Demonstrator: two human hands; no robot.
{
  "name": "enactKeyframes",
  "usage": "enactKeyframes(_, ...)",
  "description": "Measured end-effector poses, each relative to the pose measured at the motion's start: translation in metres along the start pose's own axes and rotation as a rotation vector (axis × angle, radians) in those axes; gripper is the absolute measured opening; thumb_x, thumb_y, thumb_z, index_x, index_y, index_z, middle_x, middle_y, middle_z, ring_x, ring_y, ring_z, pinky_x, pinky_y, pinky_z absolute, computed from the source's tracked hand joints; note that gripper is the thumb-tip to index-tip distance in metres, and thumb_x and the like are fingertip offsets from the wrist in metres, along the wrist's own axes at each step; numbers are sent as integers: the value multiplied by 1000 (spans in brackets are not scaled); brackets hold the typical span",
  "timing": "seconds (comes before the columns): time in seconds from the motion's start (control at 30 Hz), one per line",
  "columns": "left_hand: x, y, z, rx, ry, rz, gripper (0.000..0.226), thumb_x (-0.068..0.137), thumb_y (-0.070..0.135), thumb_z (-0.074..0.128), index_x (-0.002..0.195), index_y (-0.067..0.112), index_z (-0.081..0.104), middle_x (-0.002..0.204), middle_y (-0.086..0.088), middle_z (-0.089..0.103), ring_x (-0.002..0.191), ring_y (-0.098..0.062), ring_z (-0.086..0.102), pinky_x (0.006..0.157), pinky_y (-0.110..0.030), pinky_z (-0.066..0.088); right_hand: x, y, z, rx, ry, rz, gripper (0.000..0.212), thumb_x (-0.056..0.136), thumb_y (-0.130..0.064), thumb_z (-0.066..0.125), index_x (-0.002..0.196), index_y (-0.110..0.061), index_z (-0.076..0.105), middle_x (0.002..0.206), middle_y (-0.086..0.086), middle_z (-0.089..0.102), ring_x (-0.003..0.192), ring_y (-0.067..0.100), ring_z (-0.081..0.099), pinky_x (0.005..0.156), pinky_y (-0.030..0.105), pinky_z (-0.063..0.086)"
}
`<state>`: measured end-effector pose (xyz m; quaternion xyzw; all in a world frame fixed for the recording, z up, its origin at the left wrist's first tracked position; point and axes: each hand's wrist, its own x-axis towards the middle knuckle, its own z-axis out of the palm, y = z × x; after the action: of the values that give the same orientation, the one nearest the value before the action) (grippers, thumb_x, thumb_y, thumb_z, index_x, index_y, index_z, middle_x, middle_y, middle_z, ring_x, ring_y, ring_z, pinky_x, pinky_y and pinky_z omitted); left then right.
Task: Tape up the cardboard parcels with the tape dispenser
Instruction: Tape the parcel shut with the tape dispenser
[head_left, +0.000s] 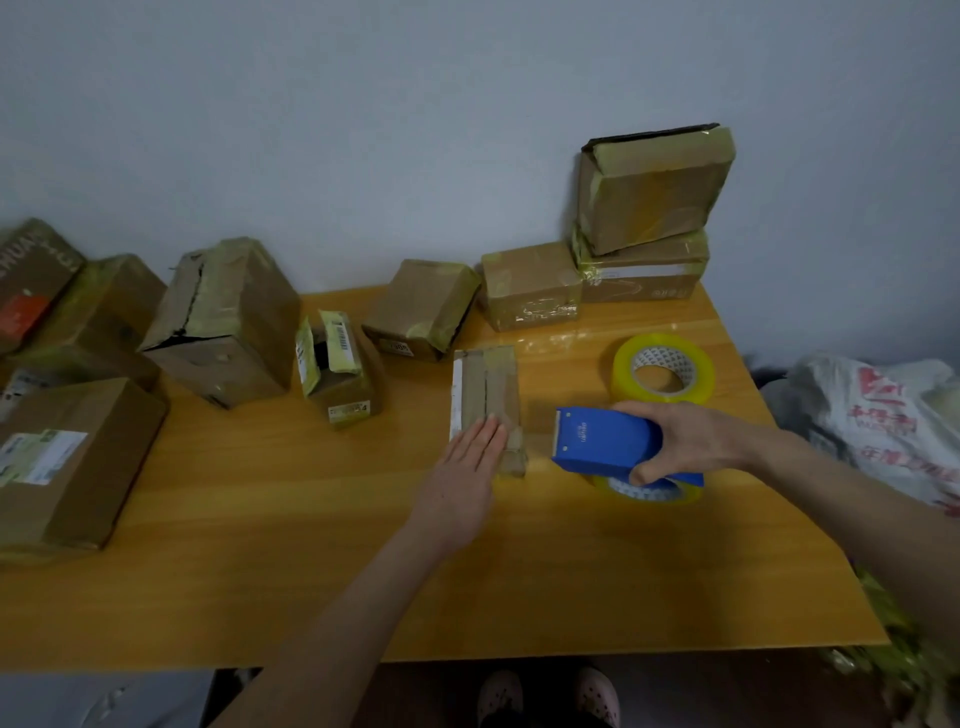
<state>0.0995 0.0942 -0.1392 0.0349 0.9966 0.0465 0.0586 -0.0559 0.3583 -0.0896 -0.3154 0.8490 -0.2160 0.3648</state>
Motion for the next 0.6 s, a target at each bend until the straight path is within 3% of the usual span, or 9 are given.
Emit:
enactKeyframes(0.13,1,0,0,-21,12,13,71,99,18,34,141,22,-23,157,1,-19,139,-7,-24,114,-27,-17,-6,2,-10,-191,-28,68,70,72,-43,76,132,-45,39,111,-16,57,99,11,56,83,32,47)
enactKeyframes(0.23,1,-1,1,-28,29,13,71,100,20,35,143,24,-21,154,3,-22,139,-8,-26,112,-26,-19,6,-14,-4,-380,-57,104,70,70,-53,69,132,-43,38,106,-12,59,96,16,58,78,37,52)
enactKeyframes(0.37,-1,0,2,-55,60,22,71,99,20,37,145,27,-17,154,3,-21,139,-8,-27,108,-23,-26,26,-34,5,-510,-77,138,62,69,-59,64,124,-41,42,82,-16,51,82,16,54,60,30,43)
enactKeyframes(0.5,1,-1,3,-79,71,51,73,97,16,40,145,30,-13,154,1,-17,142,-11,-21,107,-22,-26,48,-59,9,-560,-150,168,62,68,-62,62,123,-41,42,79,-18,47,83,18,53,56,28,39)
enactKeyframes(0.6,1,-3,4,-84,76,67,76,96,14,44,146,32,-10,157,-2,-12,140,-10,-21,109,-24,-23,62,-74,-1,-554,-213,185,65,61,-60,66,120,-40,48,87,-15,56,85,17,59,63,31,48)
